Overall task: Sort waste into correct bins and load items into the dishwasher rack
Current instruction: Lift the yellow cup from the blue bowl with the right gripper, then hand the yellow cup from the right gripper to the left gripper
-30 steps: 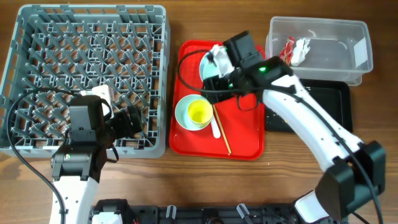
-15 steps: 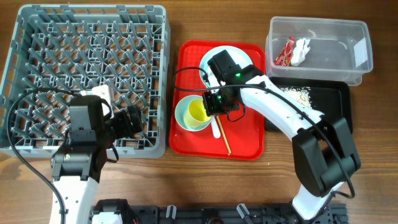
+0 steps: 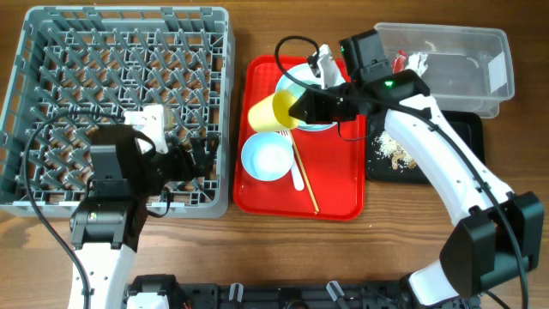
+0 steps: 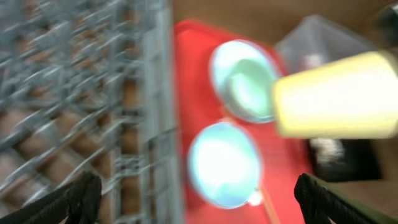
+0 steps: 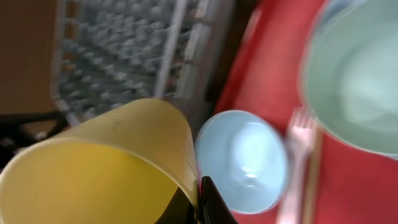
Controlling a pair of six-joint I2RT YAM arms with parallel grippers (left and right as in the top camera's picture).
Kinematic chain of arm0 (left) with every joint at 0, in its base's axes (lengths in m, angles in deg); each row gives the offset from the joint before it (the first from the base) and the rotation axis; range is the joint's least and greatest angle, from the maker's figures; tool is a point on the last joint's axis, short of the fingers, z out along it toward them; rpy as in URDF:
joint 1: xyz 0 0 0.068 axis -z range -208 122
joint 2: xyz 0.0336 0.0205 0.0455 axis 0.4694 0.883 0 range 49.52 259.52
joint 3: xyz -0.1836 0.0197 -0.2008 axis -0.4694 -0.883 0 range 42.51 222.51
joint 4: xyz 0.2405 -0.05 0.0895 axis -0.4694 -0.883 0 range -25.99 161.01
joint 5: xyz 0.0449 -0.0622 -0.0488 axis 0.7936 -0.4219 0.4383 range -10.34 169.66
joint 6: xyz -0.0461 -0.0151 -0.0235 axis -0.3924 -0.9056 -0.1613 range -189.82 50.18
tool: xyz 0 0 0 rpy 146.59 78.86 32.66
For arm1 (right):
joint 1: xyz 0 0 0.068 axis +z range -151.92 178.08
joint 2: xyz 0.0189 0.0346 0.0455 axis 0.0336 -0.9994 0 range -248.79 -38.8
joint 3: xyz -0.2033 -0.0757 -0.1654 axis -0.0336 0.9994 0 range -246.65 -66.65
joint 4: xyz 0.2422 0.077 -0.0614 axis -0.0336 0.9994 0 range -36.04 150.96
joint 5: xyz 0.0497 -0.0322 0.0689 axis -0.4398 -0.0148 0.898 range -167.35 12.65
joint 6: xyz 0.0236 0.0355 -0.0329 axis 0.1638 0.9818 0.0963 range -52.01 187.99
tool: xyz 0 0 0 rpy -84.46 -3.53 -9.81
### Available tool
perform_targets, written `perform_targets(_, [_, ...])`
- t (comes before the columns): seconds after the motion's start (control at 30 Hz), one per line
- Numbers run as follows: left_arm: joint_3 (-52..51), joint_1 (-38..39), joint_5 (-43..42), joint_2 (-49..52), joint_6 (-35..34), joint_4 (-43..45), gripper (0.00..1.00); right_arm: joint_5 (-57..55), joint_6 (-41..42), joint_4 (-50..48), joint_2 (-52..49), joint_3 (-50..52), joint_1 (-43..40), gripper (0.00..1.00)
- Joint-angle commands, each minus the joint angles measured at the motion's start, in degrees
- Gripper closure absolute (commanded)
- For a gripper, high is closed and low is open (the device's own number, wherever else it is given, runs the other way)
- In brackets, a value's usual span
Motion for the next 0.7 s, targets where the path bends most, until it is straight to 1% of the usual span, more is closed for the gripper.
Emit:
perform_targets(0.0, [0.90, 0.26, -15.98, 0.09, -0.24, 5.49, 0.00, 17.86, -1.14, -2.23, 0.20, -0.96, 0.02, 0.96])
perform_targets(0.13, [0.90, 0.26, -24.90, 0.09, -0.24, 11.78, 0.00, 28.68, -0.46, -5.01, 0.20, -0.96, 0.04, 0.96])
perform_targets(0.27, [0.90, 0.26, -29.33, 0.09, -0.24, 15.74, 0.00, 37.03, 2.25, -8.98, 0.20, -0.96, 0.04, 0.96])
perform_targets(0.37, [0.90, 0.26, -33.70, 0.09, -0.24, 18.71, 0.00, 39.67, 4.96, -10.29, 0.20, -0.96, 0.04, 0.96])
perform_targets(0.5, [0.90, 0.26, -39.41, 0.07, -0.44, 23.91, 0.00, 41.42, 5.44, -10.67, 0.20, -0.96, 0.04, 0.96])
perform_targets(0.57, [0.90, 0.26, -39.76, 0.09, -1.77, 25.03, 0.00, 42.38, 5.46, -10.67, 0.20, -0.96, 0.17, 0.96])
perform_targets(0.67, [0.90, 0.28, -39.76, 0.09, -1.97, 26.03, 0.00, 43.36, 5.92, -10.95, 0.20, -0.96, 1.38, 0.96])
